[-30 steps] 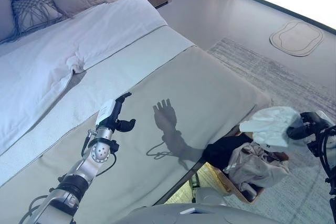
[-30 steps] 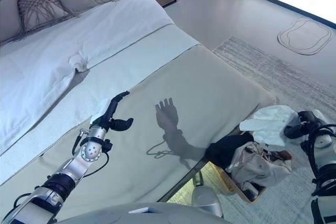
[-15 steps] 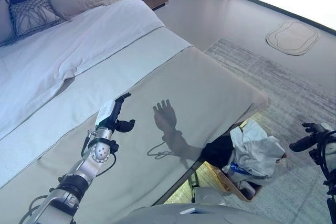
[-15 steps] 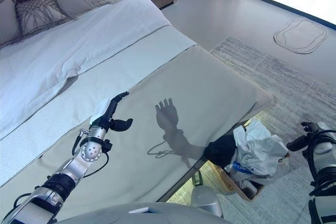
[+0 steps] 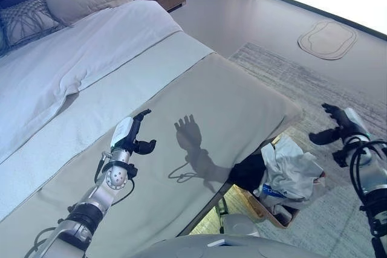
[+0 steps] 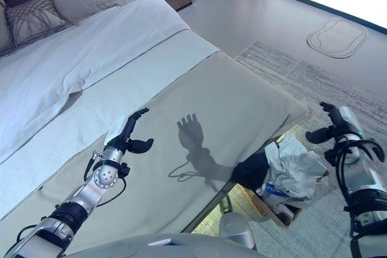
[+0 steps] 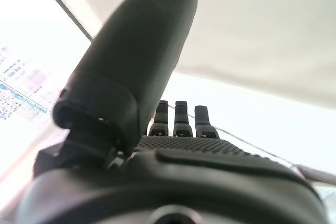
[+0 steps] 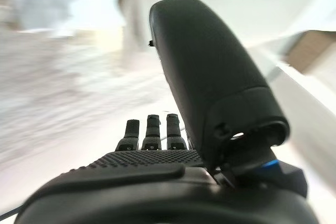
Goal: Pick up the clothes from the bed and place them into the basket
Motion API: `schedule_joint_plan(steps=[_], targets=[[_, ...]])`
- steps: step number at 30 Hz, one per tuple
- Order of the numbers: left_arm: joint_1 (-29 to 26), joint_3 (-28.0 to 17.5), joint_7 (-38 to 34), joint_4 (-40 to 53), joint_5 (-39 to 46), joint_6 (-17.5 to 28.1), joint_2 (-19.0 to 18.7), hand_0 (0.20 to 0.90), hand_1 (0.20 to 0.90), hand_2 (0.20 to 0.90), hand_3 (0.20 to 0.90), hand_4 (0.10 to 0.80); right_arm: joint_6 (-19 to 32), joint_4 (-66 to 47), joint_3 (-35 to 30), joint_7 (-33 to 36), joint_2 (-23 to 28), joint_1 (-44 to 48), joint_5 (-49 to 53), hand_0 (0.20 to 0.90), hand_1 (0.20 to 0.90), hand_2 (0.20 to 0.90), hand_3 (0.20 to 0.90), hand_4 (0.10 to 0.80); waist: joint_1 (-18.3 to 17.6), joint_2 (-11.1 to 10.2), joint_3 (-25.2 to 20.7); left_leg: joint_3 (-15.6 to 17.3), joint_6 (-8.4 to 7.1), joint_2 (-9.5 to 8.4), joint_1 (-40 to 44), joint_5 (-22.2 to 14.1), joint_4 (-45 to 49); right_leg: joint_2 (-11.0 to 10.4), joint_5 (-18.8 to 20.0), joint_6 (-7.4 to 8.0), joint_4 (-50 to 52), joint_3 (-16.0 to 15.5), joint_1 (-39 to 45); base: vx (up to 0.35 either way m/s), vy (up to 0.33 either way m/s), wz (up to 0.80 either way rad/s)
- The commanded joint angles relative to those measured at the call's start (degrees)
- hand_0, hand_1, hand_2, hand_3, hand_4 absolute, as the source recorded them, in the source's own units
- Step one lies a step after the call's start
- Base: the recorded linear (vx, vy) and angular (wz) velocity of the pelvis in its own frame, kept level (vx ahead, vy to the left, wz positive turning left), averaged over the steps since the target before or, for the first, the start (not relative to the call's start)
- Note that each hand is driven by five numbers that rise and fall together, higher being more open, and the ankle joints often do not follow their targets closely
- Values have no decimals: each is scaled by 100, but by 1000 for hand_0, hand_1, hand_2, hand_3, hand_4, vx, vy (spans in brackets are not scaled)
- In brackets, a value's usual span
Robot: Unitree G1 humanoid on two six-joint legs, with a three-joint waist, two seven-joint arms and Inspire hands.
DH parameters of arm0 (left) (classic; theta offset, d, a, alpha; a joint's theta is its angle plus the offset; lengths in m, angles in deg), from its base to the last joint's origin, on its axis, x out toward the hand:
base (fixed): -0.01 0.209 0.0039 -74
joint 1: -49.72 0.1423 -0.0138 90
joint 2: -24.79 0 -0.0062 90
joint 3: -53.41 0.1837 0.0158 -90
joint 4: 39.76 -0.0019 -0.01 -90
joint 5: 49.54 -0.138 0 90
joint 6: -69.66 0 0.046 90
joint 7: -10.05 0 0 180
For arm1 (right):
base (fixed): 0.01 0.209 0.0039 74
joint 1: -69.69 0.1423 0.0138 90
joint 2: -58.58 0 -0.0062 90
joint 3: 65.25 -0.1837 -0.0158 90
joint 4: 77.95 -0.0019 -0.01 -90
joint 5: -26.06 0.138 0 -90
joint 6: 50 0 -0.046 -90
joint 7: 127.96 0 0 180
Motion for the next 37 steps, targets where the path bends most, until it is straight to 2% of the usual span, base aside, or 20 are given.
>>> schedule_joint_plan(steps=[1, 5, 8, 18, 22, 28, 37], targets=[[-138, -233, -510, 6, -418, 284, -128, 900, 900, 900, 900, 800, 711, -457, -218, 689, -149, 51, -342, 900, 900, 900, 900, 800, 53, -173, -364, -123, 160, -69, -197, -210, 204, -61, -534, 222, 349, -161, 309, 14, -16, 10], [20, -280, -724, -322, -814, 243, 57, 900, 900, 900, 900, 800, 845, -1004, 160, 929, -610, -259, -1182, 900, 900, 900, 900, 800, 136, -193, -354, -264, 163, -96, -225, -146, 164, -98, -572, 222, 375, -290, 346, 5, -22, 14], [172, -338, -728, -490, -970, 228, 146, 900, 900, 900, 900, 800, 913, -1224, 510, 689, -739, -362, -1583, 900, 900, 900, 900, 800, 242, -214, -335, -354, 151, -113, -253, -117, 158, -129, -596, 221, 378, -397, 379, 0, -17, 19], [661, -567, -412, -359, -1018, -11, 74, 900, 900, 900, 900, 800, 1245, -1447, 1107, 299, -859, -602, -1779, 900, 900, 900, 900, 800, 600, -241, -323, -626, 134, -160, -289, -71, 136, -245, -660, 211, 295, -740, 595, 16, 6, 18], [728, -661, -71, -177, -866, -365, -71, 900, 900, 900, 900, 800, 1154, -1536, 1154, 385, -882, -724, -1863, 900, 900, 900, 900, 800, 771, -266, -349, -769, 141, -194, -344, -37, 131, -288, -706, 229, 316, -909, 659, 38, -23, 18], [827, -783, 23, -120, -668, -400, -111, 900, 900, 900, 900, 800, 694, -1447, 1252, 556, -992, -728, -1771, 900, 900, 900, 900, 800, 1013, -285, -353, -978, 143, -230, -399, -7, 144, -322, -774, 239, 350, -1123, 739, 23, -14, 13], [1023, -963, 50, -108, -533, -342, -101, 900, 900, 900, 900, 800, 630, -1232, 1216, 538, -1147, -782, -1610, 900, 900, 900, 900, 800, 1131, -307, -328, -1063, 152, -238, -368, 3, 143, -325, -807, 235, 388, -1228, 822, 29, -7, 11]])
